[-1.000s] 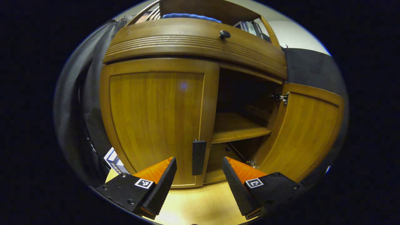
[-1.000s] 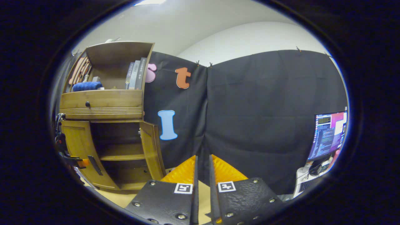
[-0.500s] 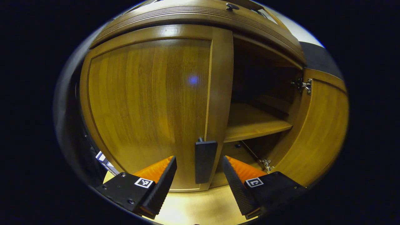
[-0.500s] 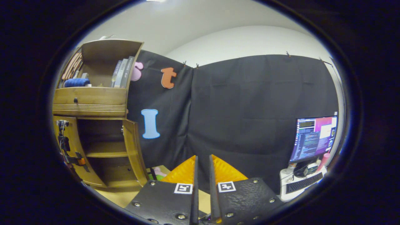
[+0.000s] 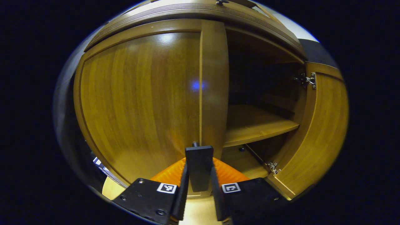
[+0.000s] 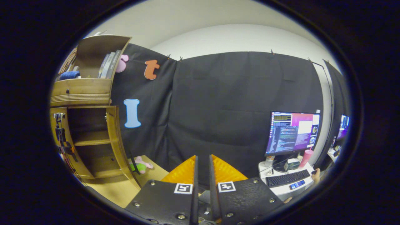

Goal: Open the right door of the double-door shoe cabinet with the right hand, and open the left door with the left hand.

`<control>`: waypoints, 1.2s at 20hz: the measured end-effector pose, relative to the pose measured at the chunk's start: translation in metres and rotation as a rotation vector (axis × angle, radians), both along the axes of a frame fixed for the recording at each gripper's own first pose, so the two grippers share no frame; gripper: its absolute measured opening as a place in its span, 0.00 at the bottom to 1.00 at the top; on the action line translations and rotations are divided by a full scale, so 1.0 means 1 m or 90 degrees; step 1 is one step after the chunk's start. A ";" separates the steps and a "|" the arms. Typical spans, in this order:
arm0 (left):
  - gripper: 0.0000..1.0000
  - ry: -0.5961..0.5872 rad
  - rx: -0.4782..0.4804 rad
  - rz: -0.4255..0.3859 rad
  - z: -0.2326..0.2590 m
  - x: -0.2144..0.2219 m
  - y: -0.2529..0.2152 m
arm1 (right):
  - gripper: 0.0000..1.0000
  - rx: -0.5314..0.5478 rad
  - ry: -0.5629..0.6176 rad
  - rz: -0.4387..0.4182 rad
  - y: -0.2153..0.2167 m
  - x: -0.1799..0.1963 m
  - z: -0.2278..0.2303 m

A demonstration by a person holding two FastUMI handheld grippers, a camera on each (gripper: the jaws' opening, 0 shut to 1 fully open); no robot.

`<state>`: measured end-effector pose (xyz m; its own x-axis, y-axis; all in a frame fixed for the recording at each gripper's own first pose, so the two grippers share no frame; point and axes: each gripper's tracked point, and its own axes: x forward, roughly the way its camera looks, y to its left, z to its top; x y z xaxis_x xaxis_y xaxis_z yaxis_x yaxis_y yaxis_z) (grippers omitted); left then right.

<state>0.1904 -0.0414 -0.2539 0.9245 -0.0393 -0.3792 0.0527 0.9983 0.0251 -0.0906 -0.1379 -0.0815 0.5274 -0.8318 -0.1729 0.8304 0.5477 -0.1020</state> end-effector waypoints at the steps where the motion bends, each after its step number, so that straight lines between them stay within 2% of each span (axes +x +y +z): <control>1: 0.37 0.002 0.006 0.000 -0.003 0.004 0.000 | 0.15 0.004 0.001 -0.005 0.000 -0.003 -0.001; 4: 0.38 -0.002 0.002 0.002 -0.001 0.002 -0.001 | 0.15 0.015 -0.009 -0.011 0.002 -0.011 -0.002; 5: 0.33 -0.004 -0.003 0.003 -0.001 0.002 -0.001 | 0.15 0.020 -0.011 -0.011 0.002 -0.013 -0.003; 8: 0.29 -0.002 -0.003 0.003 -0.001 0.001 0.000 | 0.15 0.037 -0.007 0.001 0.005 -0.012 -0.009; 14: 0.29 -0.015 -0.005 -0.002 0.002 -0.012 0.000 | 0.15 0.040 0.017 0.024 0.006 -0.014 -0.010; 20: 0.29 -0.021 -0.014 0.006 0.006 -0.031 0.003 | 0.15 0.045 0.012 0.064 0.008 -0.008 -0.008; 24: 0.29 -0.022 -0.012 0.015 0.008 -0.047 0.007 | 0.15 0.049 0.016 0.100 0.008 0.011 -0.005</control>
<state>0.1435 -0.0341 -0.2460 0.9380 -0.0242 -0.3458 0.0287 0.9996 0.0079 -0.0796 -0.1299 -0.0864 0.6452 -0.7229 -0.2472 0.7313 0.6780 -0.0740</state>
